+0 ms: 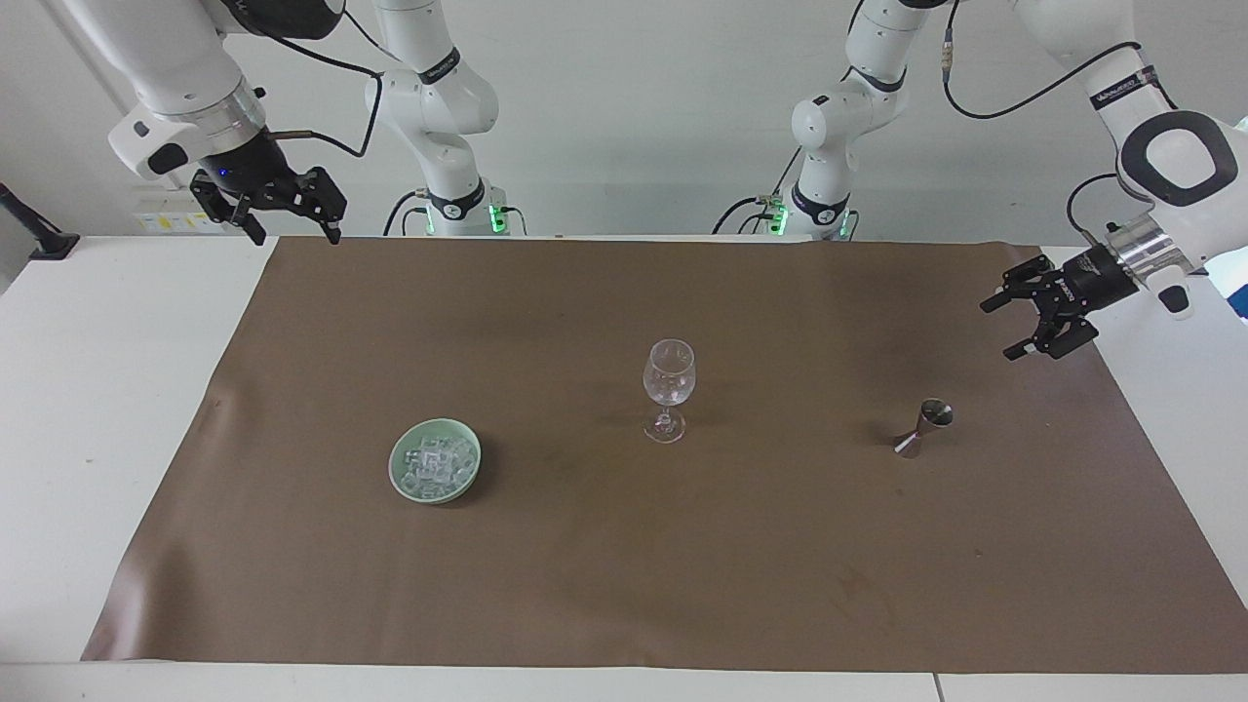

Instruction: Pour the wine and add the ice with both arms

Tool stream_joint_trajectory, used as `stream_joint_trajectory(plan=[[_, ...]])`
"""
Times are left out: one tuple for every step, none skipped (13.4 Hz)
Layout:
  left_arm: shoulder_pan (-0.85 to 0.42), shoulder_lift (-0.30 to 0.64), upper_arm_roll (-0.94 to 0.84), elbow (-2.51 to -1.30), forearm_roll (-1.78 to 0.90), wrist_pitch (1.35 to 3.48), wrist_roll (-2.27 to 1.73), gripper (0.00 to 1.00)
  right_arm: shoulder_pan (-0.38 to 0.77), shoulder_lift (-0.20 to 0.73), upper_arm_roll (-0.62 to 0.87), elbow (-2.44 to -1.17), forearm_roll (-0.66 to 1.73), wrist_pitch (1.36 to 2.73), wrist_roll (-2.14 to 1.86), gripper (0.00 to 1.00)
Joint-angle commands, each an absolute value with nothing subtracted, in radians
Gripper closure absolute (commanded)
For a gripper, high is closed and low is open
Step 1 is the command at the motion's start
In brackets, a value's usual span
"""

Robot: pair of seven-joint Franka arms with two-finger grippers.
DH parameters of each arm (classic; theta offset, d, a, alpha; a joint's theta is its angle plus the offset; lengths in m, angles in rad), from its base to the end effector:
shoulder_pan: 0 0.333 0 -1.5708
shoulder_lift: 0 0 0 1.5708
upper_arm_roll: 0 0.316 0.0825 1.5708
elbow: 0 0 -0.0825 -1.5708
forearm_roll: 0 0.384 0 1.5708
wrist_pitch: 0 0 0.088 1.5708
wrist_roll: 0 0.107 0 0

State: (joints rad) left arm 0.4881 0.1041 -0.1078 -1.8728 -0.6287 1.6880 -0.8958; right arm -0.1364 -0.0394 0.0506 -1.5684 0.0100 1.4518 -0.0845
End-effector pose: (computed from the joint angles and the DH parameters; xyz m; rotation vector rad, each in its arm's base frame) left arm 0.5416 0.1575 0.4530 1.9168 1.6893 -0.5689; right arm 0.5279 -0.0436 0.6370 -3.1248 0.0010 0.1193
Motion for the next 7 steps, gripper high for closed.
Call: stream_joint_trajectory(plan=[[0.514, 0.101, -0.117, -1.888, -0.667, 1.671, -0.907, 0.0, -0.143, -0.051, 0.054, -1.572, 0.014, 1.447, -0.095, 0.0], [0.52, 0.1, -0.117, -1.89, -0.704, 1.649, -0.908, 0.0, -0.143, -0.051, 0.054, -1.572, 0.014, 1.445, -0.097, 0.0], [0.519, 0.097, -0.117, -1.89, -0.707, 1.635, -0.905, 0.0, -0.143, -0.051, 0.054, -1.572, 0.014, 1.445, -0.097, 0.0], [0.512, 0.103, -0.117, -1.884, -0.7, 1.635, -0.902, 0.0, -0.143, -0.051, 0.054, -1.572, 0.014, 1.445, -0.097, 0.0], [0.505, 0.107, -0.117, -1.878, -0.689, 1.635, -0.893, 0.0, -0.141, -0.051, 0.054, -1.572, 0.014, 1.447, -0.097, 0.0], [0.503, 0.106, -0.117, -1.878, -0.684, 1.632, -0.899, 0.0, -0.143, -0.051, 0.054, -1.572, 0.014, 1.445, -0.097, 0.0], [0.505, 0.101, -0.117, -1.887, -0.692, 1.614, -0.92, 0.0, -0.143, -0.051, 0.054, -1.572, 0.014, 1.447, -0.097, 0.0]])
